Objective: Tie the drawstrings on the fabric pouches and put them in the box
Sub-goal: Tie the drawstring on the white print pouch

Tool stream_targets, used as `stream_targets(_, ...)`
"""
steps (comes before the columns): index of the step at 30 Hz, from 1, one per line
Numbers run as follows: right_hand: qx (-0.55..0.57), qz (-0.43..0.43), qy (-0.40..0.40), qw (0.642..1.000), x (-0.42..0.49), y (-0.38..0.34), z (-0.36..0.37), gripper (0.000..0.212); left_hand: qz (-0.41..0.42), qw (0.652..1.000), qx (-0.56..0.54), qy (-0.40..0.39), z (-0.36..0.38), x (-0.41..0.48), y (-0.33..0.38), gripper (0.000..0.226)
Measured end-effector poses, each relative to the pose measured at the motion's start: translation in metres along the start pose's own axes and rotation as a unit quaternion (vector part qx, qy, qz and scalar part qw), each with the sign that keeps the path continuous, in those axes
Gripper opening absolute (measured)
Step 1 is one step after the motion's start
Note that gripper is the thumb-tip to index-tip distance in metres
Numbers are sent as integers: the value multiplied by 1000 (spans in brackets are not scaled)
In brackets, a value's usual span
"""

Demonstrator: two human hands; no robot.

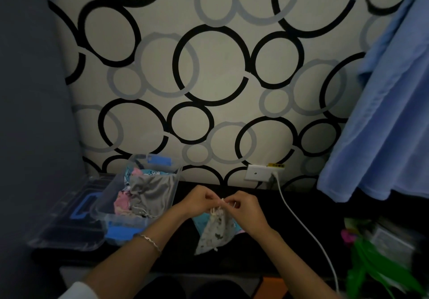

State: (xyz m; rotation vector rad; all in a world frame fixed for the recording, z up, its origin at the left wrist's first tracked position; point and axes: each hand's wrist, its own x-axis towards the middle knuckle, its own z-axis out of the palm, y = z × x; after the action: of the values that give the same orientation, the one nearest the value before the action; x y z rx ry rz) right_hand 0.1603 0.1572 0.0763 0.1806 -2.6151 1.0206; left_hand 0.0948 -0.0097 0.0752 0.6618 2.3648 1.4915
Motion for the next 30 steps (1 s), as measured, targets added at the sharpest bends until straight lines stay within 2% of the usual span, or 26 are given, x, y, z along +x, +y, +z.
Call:
stream_targets(3,-26,-4,-6,1000,-1,7,-5,3,6,1000,29,-7,-1,-1,1,16)
stream_targets(10,-28,11,-21,999,-13,26,-12,12,39,970,239,-8,-11,-1,3,13)
stream_targets(15,124,161,-63,977,2,22,-15,27,6,993,121,-10,-4,-2,6,4)
stream_targets(17,83,191,-69,976,13,22,-13,34,-2,995,97,-15,-1,-4,5,7)
stream_targets(20,56,256,-141,955,29,18,-10,50,-6,996,83,-12,5,-5,6,6)
stream_targets(24,90,289,-240,922,35,15,-8,37,14,994,104,21,9,-5,2,3)
stream_targets(27,157,283,-246,914,33,18,-10,32,10,994,95,44,8,-6,1,2)
stream_targets(30,237,301,-257,887,31,21,-13,27,-4,995,79,53,6,-7,2,3)
